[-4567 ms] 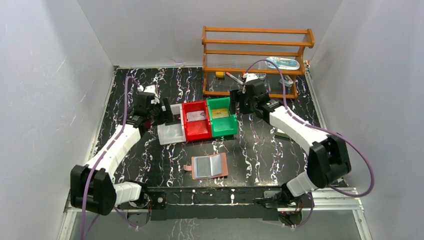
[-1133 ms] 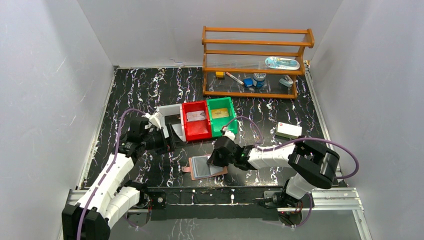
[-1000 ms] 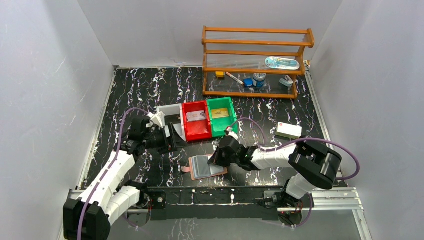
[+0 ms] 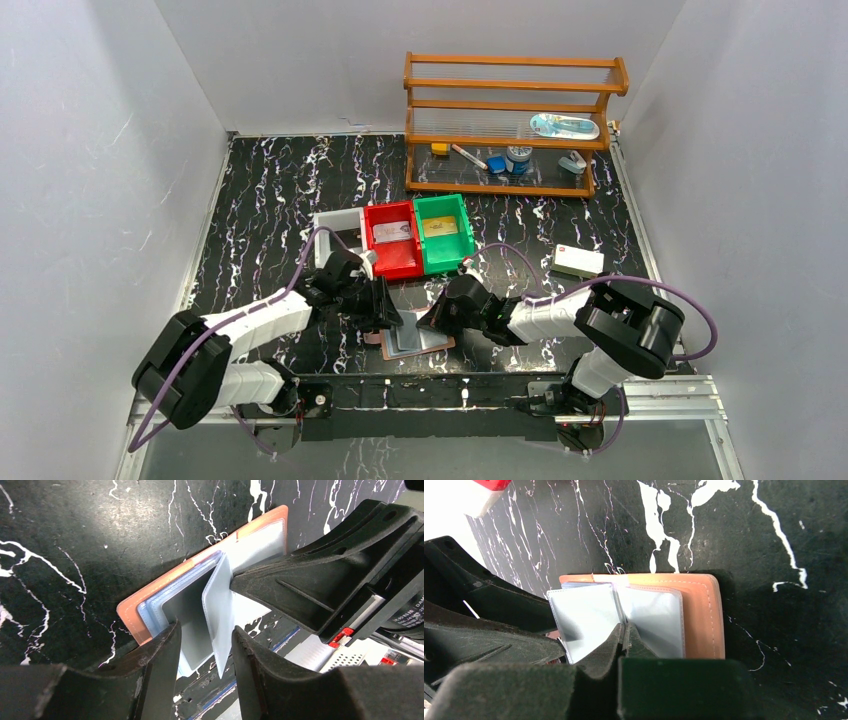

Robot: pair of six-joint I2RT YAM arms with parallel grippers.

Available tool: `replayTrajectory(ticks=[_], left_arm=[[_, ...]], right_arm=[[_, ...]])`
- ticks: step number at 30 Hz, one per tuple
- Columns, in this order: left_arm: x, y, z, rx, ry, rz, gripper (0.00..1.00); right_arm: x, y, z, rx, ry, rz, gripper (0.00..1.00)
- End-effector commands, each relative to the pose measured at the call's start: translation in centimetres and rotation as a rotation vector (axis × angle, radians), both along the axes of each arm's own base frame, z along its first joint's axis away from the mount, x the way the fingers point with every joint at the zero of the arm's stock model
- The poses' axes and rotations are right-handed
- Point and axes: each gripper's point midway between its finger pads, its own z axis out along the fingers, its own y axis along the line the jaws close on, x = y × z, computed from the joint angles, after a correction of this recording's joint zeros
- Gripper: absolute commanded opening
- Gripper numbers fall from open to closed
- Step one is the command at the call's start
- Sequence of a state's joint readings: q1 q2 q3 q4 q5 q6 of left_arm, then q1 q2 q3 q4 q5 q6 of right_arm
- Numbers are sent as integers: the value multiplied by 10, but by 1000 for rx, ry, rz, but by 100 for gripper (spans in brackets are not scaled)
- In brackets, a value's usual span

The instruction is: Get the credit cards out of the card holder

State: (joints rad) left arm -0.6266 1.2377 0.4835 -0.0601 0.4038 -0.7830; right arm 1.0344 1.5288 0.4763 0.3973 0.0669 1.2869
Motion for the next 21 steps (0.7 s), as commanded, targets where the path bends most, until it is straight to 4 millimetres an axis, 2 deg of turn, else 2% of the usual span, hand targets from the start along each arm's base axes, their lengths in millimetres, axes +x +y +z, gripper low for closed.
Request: replayTrajectory(ticks=[1,8,12,14,18,21], left_arm=[[0,-10,6,-40,-7,-20,39],[-1,-16,17,-84,-24,-39,39],[-9,-31,23,-171,7,-110,38],[-12,-34,21,-174,23,-130,34],[-11,-31,16,-141,19,-125,18],[-8,-25,8,-88,18,-104,12]], right_arm=[[-6,-22,-28,-109,45,-13,1],[-6,-23,-31,-121,57,-18,2],[-5,-21,-29,-126,60,-17,2],[-4,-20,-27,-122,54,-16,3],[-2,-16,-20,-110,39,-4,6],[3,-8,-5,-86,7,12,21]])
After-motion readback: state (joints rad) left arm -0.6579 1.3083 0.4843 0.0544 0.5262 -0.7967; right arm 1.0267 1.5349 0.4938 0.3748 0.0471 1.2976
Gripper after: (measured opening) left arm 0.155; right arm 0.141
